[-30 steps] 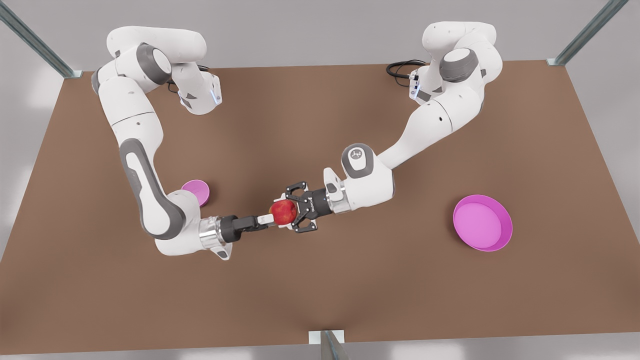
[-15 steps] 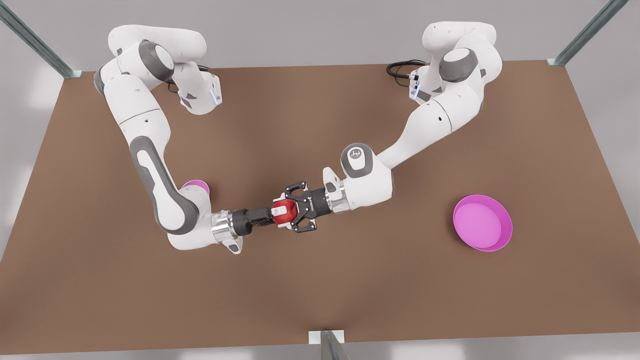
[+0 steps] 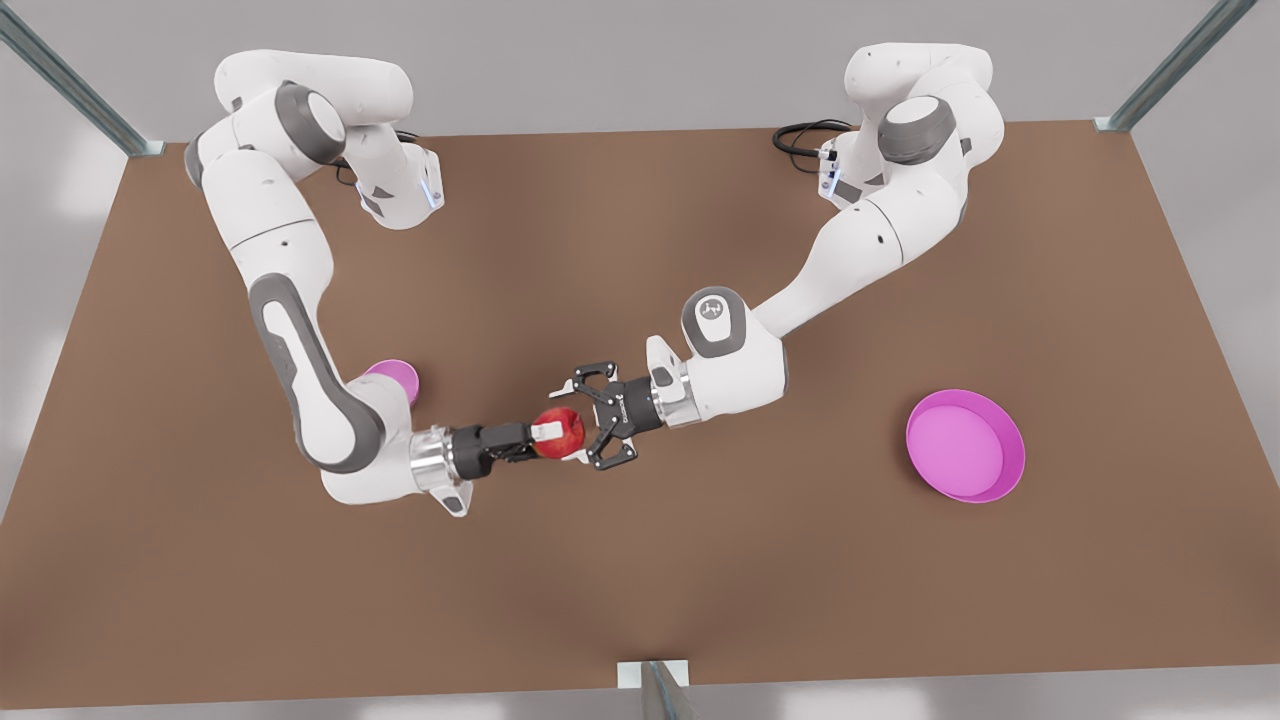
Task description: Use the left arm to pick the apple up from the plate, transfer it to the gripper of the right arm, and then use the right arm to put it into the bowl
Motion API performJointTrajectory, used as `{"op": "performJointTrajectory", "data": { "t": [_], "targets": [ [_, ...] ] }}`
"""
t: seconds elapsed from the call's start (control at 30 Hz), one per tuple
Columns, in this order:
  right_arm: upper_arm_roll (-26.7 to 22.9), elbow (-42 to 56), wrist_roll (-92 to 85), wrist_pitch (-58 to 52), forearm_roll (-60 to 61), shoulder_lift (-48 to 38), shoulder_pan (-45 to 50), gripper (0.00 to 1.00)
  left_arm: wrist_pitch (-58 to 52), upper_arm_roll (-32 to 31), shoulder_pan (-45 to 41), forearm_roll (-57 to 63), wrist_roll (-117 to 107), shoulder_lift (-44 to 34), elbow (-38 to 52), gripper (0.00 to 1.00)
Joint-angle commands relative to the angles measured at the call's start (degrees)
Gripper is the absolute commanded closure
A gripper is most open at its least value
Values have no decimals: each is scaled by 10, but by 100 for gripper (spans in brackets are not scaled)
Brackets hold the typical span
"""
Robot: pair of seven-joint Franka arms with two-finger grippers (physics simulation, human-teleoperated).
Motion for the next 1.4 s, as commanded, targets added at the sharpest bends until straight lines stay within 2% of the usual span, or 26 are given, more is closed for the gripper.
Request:
{"op": "performJointTrajectory", "data": {
  "t": [0.0,0.1,0.23,0.3,0.33,0.37,0.4,0.43,0.47,0.5,0.53,0.57,0.6,0.63,0.67,0.7,0.73,0.83,1.03,1.37],
  "targets": [
    [-3,2,-11,-2,-2,0,-2,24,-1,0,0,-3,2,-1,0,0],
    [-27,6,-12,-7,-3,2,-10,24,-1,0,20,-4,1,-6,-20,0],
    [-29,4,-7,-7,-34,2,-37,24,-4,-1,46,-4,-17,-9,-38,0],
    [-30,-1,-8,-7,-84,1,-62,24,-59,-16,200,-2,-66,-71,-211,0],
    [-29,-7,-10,-8,-126,-2,-82,24,-185,13,304,34,-142,-150,-288,0],
    [-25,-15,-13,-9,-154,-6,-98,24,-310,49,347,110,-234,-208,-290,0],
    [-22,-25,-14,-10,-189,-14,-115,24,-416,63,406,248,-324,-251,-284,0],
    [-22,-45,-35,-13,-239,-32,-128,24,-522,57,482,314,-358,-258,-254,0],
    [-22,-54,-45,-12,-275,-39,-141,24,-614,47,499,373,-390,-284,-215,0],
    [-22,-55,-57,-10,-336,-48,-149,24,-775,45,486,435,-467,-285,-122,0],
    [-22,-60,-71,-10,-387,-51,-158,24,-850,17,480,499,-542,-296,-80,0],
    [-22,-90,-91,-8,-422,-73,-169,24,-882,2,483,507,-597,-302,-48,0],
    [-22,-121,-105,-2,-441,-98,-172,24,-874,63,457,505,-639,-378,-45,0],
    [-22,-143,-133,0,-469,-106,-187,24,-831,348,252,449,-643,-483,-50,0],
    [-22,-155,-145,0,-493,-112,-197,24,-817,561,98,325,-657,-525,-57,0],
    [-22,-161,-165,-3,-527,-117,-207,24,-782,670,8,271,-717,-559,-78,0],
    [-22,-169,-174,-3,-560,-134,-209,24,-761,687,-12,269,-739,-588,-104,0],
    [-22,-181,-208,-2,-616,-142,-230,24,-760,685,-11,270,-740,-585,-95,0],
    [-9,-269,-214,16,-632,-212,-229,24,-766,687,-9,269,-756,-576,-96,0],
    [-5,-301,-252,67,-648,-206,-237,23,-762,686,-9,269,-755,-572,-96,0]
  ]
}}
